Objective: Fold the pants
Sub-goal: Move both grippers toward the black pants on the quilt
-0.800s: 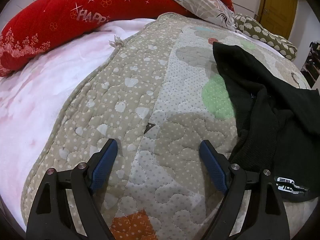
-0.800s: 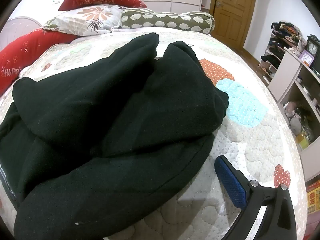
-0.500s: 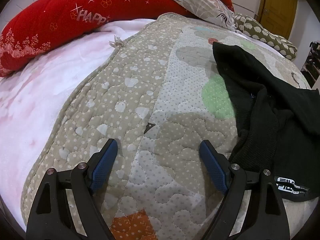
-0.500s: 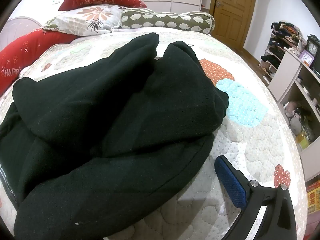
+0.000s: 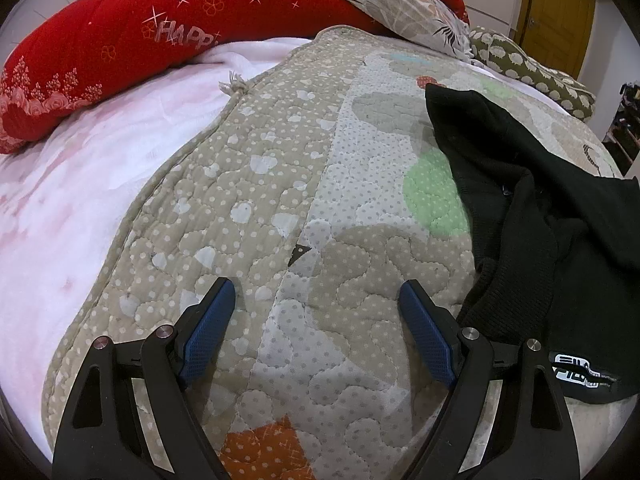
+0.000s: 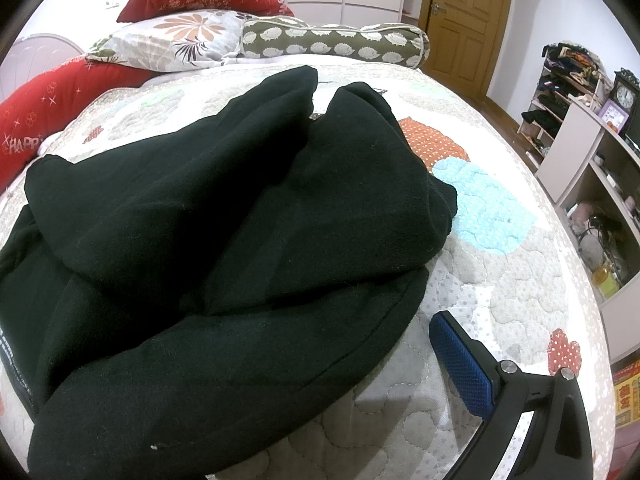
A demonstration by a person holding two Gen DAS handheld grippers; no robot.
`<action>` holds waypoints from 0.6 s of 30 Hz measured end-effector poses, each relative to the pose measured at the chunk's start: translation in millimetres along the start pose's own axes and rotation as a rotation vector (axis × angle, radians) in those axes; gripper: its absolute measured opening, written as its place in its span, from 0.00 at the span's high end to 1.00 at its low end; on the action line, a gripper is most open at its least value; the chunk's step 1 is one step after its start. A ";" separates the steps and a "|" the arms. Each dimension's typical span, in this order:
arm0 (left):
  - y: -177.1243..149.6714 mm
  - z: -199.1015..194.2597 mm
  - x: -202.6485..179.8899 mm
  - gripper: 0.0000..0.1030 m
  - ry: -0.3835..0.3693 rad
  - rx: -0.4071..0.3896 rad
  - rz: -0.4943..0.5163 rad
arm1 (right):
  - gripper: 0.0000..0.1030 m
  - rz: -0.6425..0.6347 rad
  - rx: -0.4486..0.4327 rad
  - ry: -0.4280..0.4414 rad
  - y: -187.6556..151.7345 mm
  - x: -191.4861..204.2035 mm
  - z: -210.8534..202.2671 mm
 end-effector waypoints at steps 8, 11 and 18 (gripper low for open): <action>-0.8 -1.6 1.4 0.18 -0.006 0.003 -0.013 | 0.00 0.007 0.016 0.017 -1.4 -0.4 -3.1; 1.0 -13.3 3.3 0.18 -0.044 0.020 -0.040 | 0.00 0.000 0.050 0.051 -5.8 -3.4 -18.9; 10.0 -63.6 -16.3 0.18 -0.150 -0.049 -0.057 | 0.00 0.130 0.038 0.134 -23.6 -31.7 -66.1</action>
Point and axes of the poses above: each gripper's, at about its wrist camera, not at the fingertips, and z roughly the way its jaws point, x to its left, y to its top, the point moved 2 cm from there along z, roughly the way its jaws point, and after that the axes turned 13 degrees about -x, right-handed, at the moved point
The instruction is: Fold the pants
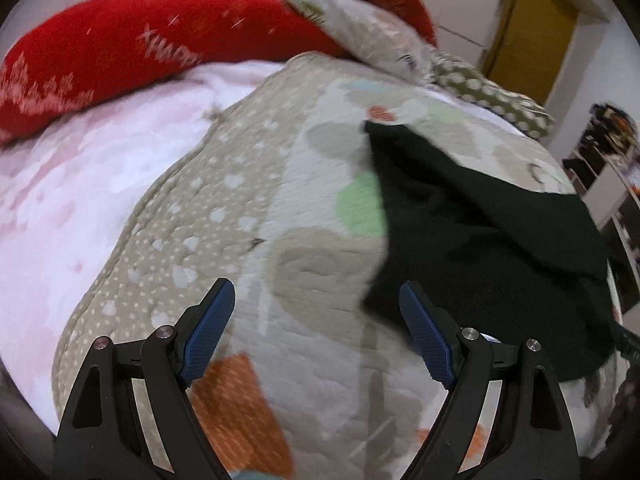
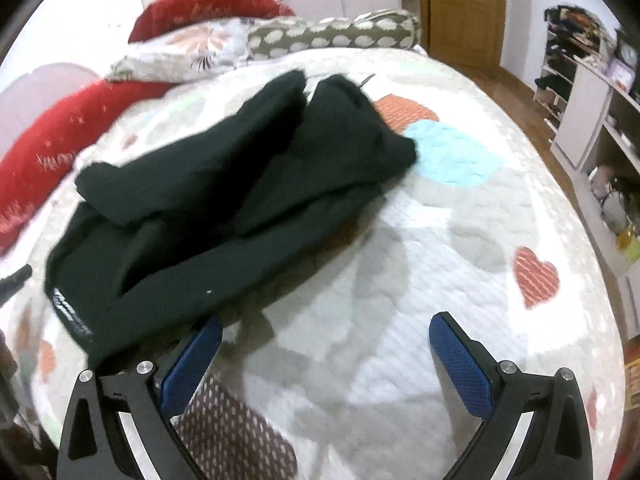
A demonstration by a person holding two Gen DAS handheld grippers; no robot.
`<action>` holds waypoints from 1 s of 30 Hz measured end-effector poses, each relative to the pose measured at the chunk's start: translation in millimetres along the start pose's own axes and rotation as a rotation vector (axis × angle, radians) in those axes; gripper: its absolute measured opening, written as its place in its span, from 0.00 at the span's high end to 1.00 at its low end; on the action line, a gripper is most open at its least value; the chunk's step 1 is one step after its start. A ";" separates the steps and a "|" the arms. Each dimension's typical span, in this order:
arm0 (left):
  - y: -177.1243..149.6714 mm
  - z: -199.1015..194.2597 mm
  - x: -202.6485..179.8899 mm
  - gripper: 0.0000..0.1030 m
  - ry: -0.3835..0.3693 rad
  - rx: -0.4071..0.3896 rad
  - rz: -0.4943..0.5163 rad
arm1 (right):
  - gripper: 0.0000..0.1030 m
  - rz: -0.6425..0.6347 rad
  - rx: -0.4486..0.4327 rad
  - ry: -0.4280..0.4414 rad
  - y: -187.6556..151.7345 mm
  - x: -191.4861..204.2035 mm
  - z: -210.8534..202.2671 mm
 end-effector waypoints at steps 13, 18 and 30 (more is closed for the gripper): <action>-17.1 32.4 -55.1 0.18 -0.136 0.119 -0.036 | 0.00 0.151 -0.064 0.086 17.0 -29.6 -7.5; -14.1 49.4 -66.8 0.18 -0.125 0.134 -0.028 | 0.00 0.240 -0.079 0.092 36.6 -45.9 25.5; -6.9 56.0 -78.5 0.76 -0.240 0.111 -0.071 | 0.70 0.249 -0.116 0.176 56.2 -44.2 66.7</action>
Point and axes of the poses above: each gripper's, at about its wrist camera, not at the fingertips, and z roughly the way its jaws point, x to its left, y to its top, the point moved 2 cm from there along z, roughly the way its jaws point, and after that the axes turned 13 degrees about -x, right-handed, at the moved point
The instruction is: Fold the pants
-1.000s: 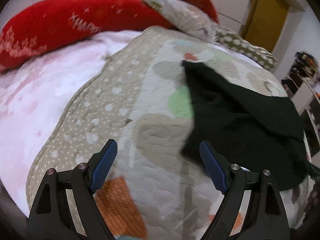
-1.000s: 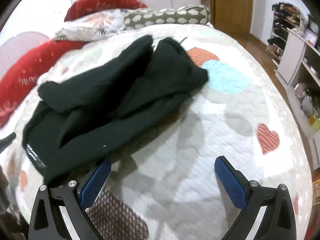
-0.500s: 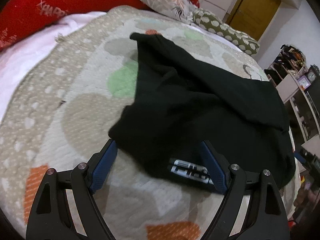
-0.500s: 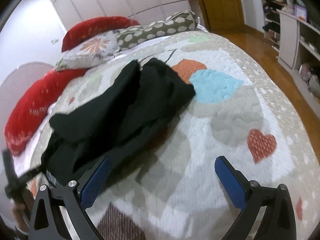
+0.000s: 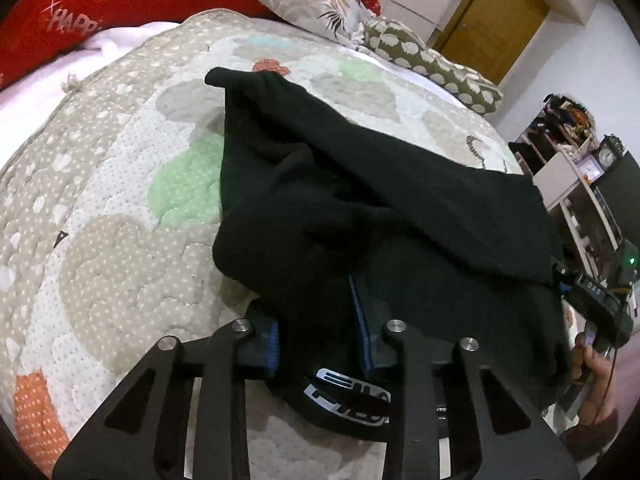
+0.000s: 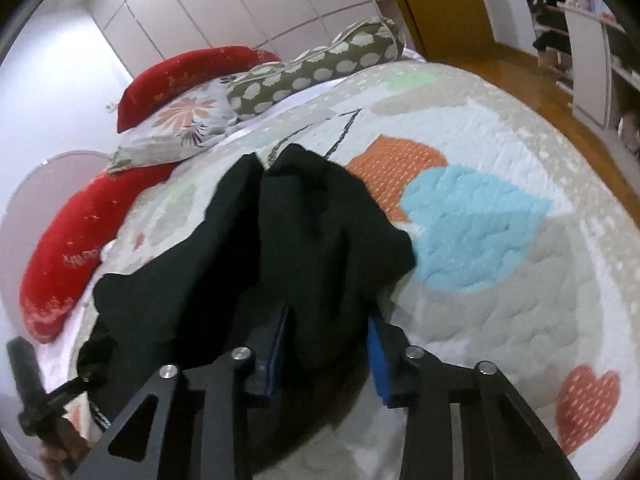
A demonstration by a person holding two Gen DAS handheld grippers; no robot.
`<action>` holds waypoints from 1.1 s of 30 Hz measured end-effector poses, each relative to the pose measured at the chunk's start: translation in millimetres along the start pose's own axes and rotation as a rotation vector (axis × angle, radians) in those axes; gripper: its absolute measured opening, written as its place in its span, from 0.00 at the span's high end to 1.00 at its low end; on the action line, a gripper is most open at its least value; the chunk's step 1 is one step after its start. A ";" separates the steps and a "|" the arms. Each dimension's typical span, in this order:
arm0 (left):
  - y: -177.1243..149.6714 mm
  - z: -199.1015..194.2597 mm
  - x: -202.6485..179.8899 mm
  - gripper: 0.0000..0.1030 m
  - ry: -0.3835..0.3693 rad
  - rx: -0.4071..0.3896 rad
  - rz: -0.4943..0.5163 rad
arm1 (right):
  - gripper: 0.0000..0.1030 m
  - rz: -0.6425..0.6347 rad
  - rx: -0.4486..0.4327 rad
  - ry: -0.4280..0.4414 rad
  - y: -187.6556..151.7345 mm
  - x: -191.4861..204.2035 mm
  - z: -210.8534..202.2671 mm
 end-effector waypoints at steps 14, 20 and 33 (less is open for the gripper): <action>2.7 -46.6 -0.4 0.78 -0.048 -0.062 -0.032 | 0.96 0.001 0.038 0.087 -19.7 18.5 -9.2; 8.2 -89.6 25.4 0.79 0.005 -0.127 -0.045 | 0.96 -0.092 -0.011 0.146 -28.6 36.6 -76.8; -43.3 -101.8 70.9 0.77 0.108 -0.033 -0.116 | 0.85 -0.251 0.143 0.083 -73.4 40.8 -149.4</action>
Point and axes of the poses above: each gripper's, at about its wrist camera, not at the fingertips, and z roughly the way its jaws point, x to its left, y to its top, the point moved 2 cm from there along z, roughly the way its jaws point, and after that the axes turned 13 degrees about -x, right-handed, at the moved point
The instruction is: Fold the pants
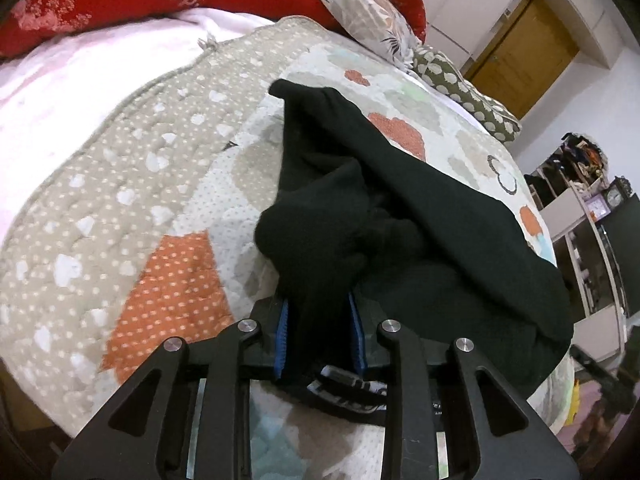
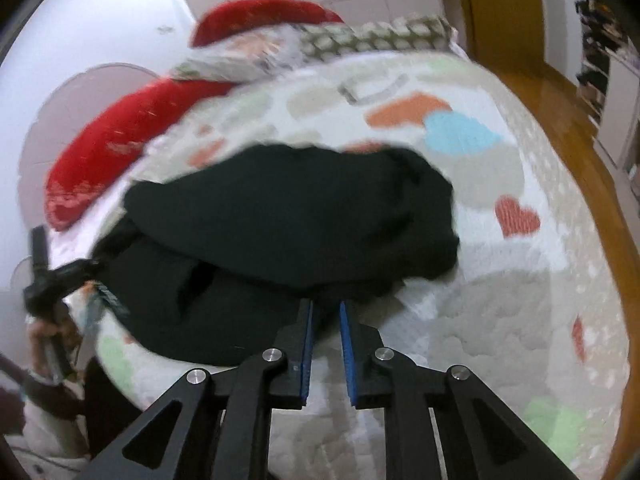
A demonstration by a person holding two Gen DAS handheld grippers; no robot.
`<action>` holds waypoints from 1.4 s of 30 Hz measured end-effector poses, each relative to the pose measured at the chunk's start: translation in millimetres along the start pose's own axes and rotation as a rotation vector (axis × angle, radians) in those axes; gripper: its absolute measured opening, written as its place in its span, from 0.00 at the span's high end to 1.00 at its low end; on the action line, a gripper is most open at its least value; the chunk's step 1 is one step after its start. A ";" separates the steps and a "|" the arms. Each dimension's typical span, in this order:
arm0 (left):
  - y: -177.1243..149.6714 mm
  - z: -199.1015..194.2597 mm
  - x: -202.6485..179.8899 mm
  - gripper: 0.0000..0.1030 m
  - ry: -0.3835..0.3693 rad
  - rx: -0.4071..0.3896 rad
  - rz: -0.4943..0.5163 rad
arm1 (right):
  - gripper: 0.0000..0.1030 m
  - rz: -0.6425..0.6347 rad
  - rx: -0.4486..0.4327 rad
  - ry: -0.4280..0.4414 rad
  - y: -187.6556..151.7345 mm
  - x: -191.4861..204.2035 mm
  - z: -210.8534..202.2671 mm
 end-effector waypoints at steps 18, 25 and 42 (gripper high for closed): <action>28.5 -36.2 -13.6 0.63 0.046 -0.093 0.053 | 0.54 0.025 0.129 0.211 -8.7 36.2 86.0; 18.1 -16.9 -28.7 0.63 0.043 -0.057 0.084 | 0.72 0.114 -0.019 0.202 37.9 18.8 110.4; 27.6 -26.7 9.3 0.35 0.025 -0.107 -0.027 | 0.42 0.088 -0.056 0.038 148.1 -28.1 152.2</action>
Point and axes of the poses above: each gripper's, at about its wrist camera, not at the fingertips, and z roughly the way its jaws point, x to its left, y to its top, the point moved 2 cm from there along z, roughly the way its jaws point, and after that the axes turned 13 degrees about -x, right-handed, at the moved point
